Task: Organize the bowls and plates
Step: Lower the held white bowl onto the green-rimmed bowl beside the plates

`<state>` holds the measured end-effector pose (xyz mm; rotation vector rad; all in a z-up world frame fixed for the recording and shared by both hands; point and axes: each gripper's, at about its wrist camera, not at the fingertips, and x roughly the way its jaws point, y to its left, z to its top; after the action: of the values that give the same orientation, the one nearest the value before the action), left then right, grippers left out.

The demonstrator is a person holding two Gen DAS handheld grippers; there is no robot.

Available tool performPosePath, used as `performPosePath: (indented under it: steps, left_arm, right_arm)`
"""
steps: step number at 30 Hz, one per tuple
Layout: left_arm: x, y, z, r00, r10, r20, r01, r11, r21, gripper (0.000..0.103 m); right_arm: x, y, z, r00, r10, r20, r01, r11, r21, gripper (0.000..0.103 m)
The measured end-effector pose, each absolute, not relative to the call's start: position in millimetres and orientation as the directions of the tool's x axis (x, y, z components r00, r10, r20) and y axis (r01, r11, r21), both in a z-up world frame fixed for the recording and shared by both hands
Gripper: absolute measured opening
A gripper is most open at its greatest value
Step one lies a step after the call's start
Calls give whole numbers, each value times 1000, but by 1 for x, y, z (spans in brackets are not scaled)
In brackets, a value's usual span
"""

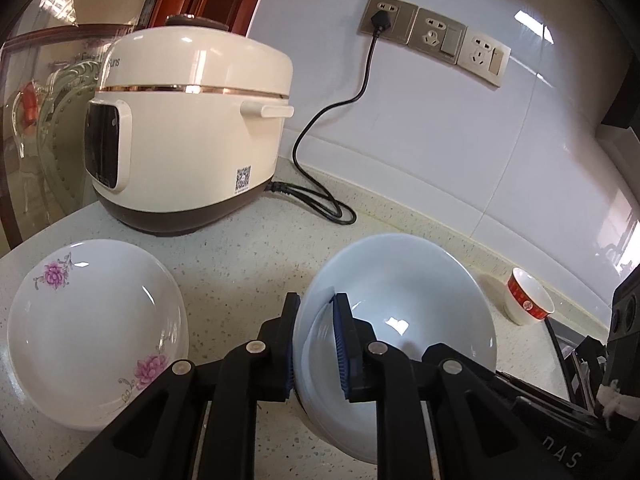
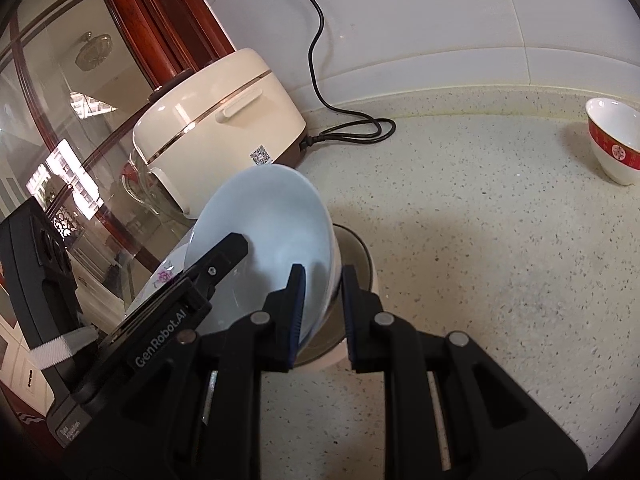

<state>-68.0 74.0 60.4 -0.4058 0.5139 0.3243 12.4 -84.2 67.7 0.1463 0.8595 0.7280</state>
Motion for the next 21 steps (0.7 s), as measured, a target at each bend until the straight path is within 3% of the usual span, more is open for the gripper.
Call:
performPosePath:
  steps: [10, 21]
  left_arm:
    - [-63, 77, 55, 801, 198, -565, -410, 869, -278, 19]
    - [-59, 77, 51, 783, 204, -587, -416, 873, -253, 19]
  right_arm:
    - [12, -80, 67, 440, 616, -654, -523, 767, 371, 21]
    - [8, -81, 72, 502, 580, -642, -521, 795, 311, 33]
